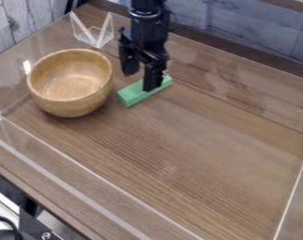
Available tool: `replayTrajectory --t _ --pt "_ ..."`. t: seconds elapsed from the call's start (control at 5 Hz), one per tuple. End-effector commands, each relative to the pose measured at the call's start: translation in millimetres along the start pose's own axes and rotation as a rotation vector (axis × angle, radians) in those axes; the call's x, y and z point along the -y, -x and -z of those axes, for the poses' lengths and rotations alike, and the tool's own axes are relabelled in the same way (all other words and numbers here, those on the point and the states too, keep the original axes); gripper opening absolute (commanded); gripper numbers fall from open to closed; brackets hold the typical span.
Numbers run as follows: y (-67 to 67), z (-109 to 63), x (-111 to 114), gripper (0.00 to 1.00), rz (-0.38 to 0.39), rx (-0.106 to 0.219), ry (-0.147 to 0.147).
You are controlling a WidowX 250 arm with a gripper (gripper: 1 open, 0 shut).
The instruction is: Put green object into wooden bowl
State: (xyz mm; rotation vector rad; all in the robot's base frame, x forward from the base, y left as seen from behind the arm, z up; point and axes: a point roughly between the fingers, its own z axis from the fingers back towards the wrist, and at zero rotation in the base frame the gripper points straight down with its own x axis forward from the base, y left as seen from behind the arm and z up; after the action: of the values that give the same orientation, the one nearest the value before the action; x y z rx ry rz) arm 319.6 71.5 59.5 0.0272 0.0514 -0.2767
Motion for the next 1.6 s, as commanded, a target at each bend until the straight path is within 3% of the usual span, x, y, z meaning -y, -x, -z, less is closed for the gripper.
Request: replayTrajectory --t 0.0,0.4,1.0,1.4 --pt "-15.5 -27.9 4.1 1.0 -0.016 0.064 -0.035" --pt "-5.7 -16.3 6.5 1.0 -0.062 0.061 -0.04" --pt "-14.1 12.5 9.9 1.0 -0.112 0.06 -0.058" --pt "-24.1 -8.8 5.9 1.0 -0.021 0.08 -0.058"
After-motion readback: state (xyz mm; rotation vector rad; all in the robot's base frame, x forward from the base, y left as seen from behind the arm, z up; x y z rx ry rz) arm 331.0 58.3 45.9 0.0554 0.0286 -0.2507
